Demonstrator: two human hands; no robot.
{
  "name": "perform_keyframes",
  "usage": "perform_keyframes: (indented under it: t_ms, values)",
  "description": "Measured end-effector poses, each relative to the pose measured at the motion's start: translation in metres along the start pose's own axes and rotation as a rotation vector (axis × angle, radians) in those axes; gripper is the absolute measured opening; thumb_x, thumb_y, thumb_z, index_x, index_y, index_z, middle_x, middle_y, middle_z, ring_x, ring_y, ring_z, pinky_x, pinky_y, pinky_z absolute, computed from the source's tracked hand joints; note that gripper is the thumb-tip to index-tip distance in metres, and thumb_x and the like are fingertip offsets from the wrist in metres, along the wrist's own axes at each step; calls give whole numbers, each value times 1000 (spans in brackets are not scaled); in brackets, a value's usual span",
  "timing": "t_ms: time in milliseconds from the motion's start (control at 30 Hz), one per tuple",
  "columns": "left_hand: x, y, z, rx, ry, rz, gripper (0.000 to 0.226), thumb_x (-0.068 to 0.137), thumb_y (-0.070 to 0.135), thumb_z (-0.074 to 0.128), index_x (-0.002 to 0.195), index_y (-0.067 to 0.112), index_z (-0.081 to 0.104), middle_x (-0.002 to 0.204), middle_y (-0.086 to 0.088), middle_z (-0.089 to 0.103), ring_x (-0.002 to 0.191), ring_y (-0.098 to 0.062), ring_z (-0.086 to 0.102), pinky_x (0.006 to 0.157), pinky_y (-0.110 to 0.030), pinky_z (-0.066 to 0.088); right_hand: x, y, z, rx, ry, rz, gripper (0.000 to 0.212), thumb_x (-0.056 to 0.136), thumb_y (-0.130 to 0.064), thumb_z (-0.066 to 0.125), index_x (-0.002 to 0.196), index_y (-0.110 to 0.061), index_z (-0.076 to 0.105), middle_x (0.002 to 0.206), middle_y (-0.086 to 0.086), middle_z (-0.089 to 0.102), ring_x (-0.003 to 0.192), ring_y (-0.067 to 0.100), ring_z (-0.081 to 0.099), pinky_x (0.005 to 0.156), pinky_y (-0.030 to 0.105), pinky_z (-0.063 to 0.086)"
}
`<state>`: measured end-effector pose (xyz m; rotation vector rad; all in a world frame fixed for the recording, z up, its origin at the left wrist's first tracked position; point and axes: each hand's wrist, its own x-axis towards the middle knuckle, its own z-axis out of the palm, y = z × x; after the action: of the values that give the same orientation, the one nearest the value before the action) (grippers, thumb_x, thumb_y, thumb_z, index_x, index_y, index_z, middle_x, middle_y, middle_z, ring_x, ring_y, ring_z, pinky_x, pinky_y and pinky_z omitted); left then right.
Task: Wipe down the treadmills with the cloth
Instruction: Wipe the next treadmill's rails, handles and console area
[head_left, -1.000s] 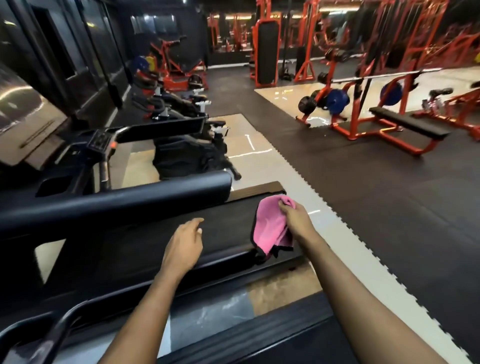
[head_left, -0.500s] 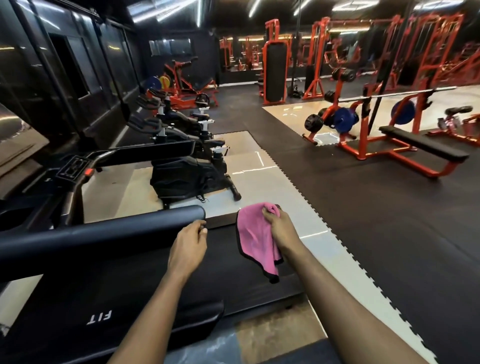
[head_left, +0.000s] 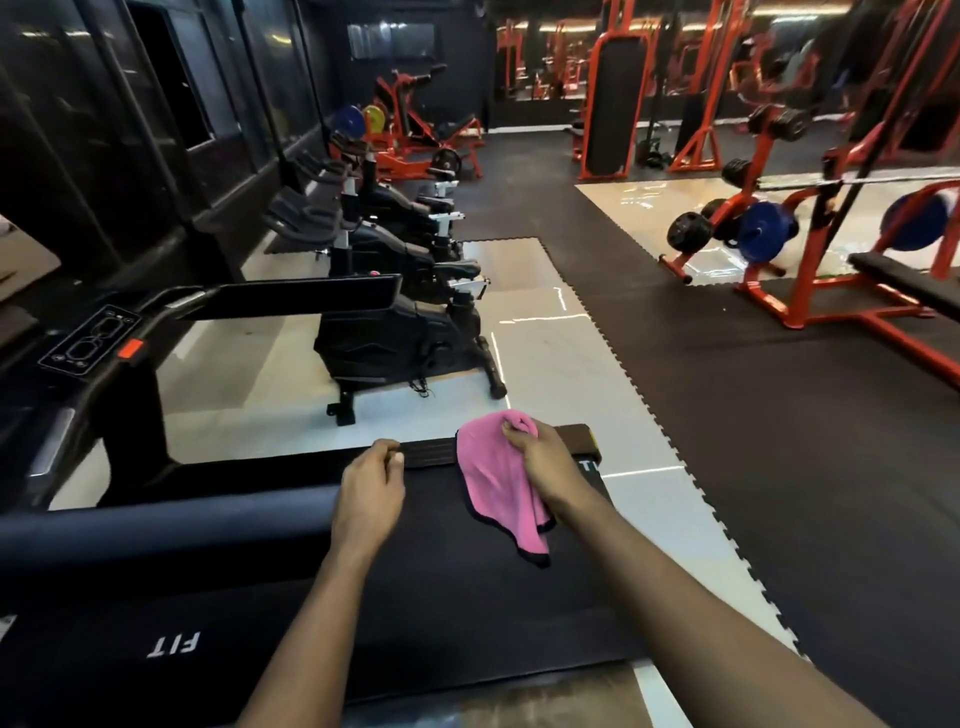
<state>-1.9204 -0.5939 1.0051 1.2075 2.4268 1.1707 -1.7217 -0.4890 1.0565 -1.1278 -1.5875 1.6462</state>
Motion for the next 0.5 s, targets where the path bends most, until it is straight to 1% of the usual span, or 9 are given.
perform_keyframes:
  t_ms: [67,100,167,233,300,400,500]
  values:
    - [22,-1,4,18,23,1,21,101,20,52,117,15,65,110,-9,71,103,-29,66,91,-43,53,30,-5,2,5,-28,-8,20,107,-21,49,104,-23,69,106,-1,71,102,15,66,74,21,47]
    - [34,-2,6,29,37,-7,22,101,20,52,117,14,65,110,-9,71,103,-29,65,90,-41,53,47,-6,4,6,-46,-5,20,107,-22,49,103,-23,69,106,0,71,104,17,66,77,23,48]
    - [53,-5,9,46,70,-28,23,101,19,53,119,12,65,112,-10,71,104,-29,65,90,-38,52,78,-6,7,2,-72,-1,20,107,-24,50,106,-21,69,110,3,72,108,21,66,81,27,49]
    - [74,-14,13,62,99,-55,23,102,19,53,120,12,65,113,-9,71,105,-28,65,89,-34,50,114,-4,14,17,-120,14,21,106,-25,50,112,-17,69,111,4,71,109,21,66,81,27,50]
    - [97,-24,16,84,127,-86,24,102,21,52,121,13,65,114,-7,71,105,-25,65,88,-33,50,153,-1,25,32,-183,24,25,106,-25,51,117,-12,69,112,6,72,108,23,67,82,28,51]
    - [128,-38,21,113,201,-155,24,101,21,53,121,14,65,110,-7,71,101,-25,66,85,-32,50,210,-1,46,42,-302,40,21,106,-24,51,109,-14,70,109,6,73,106,23,68,83,29,52]
    - [161,-49,24,157,297,-237,24,101,19,54,121,13,65,111,-9,71,102,-26,66,86,-35,52,277,1,74,36,-433,46,22,106,-23,52,112,-12,70,110,8,74,106,24,68,83,30,52]
